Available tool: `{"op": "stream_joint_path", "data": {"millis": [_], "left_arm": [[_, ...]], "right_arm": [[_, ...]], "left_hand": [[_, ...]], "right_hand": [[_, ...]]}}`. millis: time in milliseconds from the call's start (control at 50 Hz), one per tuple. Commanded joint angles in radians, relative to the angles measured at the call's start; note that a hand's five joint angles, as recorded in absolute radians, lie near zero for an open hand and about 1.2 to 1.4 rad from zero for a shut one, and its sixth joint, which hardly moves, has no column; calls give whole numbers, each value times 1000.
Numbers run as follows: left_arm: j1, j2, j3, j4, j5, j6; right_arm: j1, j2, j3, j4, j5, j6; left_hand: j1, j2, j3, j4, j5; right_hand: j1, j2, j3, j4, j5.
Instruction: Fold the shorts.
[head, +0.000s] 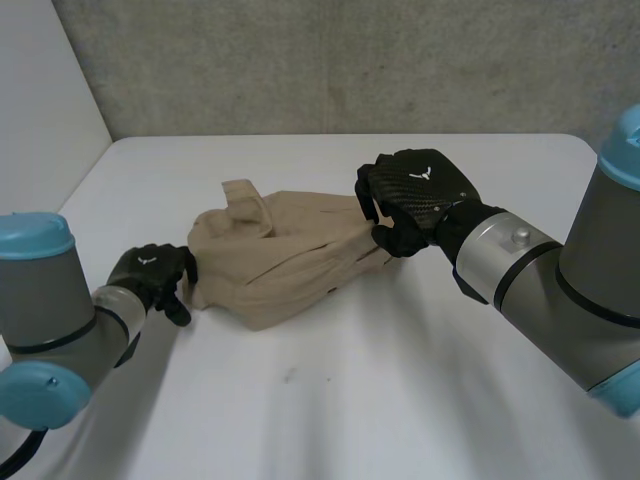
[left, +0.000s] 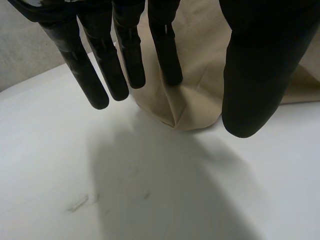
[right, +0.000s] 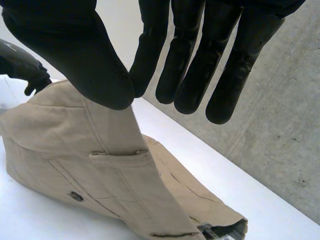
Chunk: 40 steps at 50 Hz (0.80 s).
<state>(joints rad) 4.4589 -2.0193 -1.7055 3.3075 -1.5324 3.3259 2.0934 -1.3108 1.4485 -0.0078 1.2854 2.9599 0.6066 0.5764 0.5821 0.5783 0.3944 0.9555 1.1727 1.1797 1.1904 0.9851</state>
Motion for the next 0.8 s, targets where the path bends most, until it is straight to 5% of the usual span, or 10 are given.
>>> {"op": "stream_joint_path", "data": {"millis": [20, 360, 400, 420, 480, 520, 800], "left_arm": [[3, -24, 30, 3, 0, 0], [-13, -104, 153, 20, -5, 1], [-15, -104, 153, 18, -3, 1], [-15, -102, 150, 18, -3, 1], [-16, -92, 139, 17, -3, 1], [-21, -90, 135, 17, -3, 1], [-36, -90, 133, 15, -3, 1]], "right_arm": [[-1, 1, 3, 0, -1, -1], [1, 25, 36, -4, 9, -7], [1, 31, 38, 0, 17, -5], [-1, 33, 49, 0, 18, -5], [-1, 27, 78, 2, 18, -18], [1, 21, 79, 5, 21, -24], [54, 13, 60, 14, 136, -98]], "left_hand": [[27, 57, 51, 55, 64], [47, 77, 72, 76, 85], [53, 83, 78, 81, 91], [59, 89, 83, 87, 97], [59, 89, 83, 87, 97], [59, 89, 83, 87, 97], [59, 89, 83, 87, 97]], "right_hand": [[441, 224, 217, 206, 237], [441, 224, 217, 206, 237], [357, 140, 132, 122, 153], [37, -180, -187, -198, -167], [-367, -584, -591, -602, -571], [-421, -638, -645, -656, -625], [-348, -565, -572, -583, -552]]}}
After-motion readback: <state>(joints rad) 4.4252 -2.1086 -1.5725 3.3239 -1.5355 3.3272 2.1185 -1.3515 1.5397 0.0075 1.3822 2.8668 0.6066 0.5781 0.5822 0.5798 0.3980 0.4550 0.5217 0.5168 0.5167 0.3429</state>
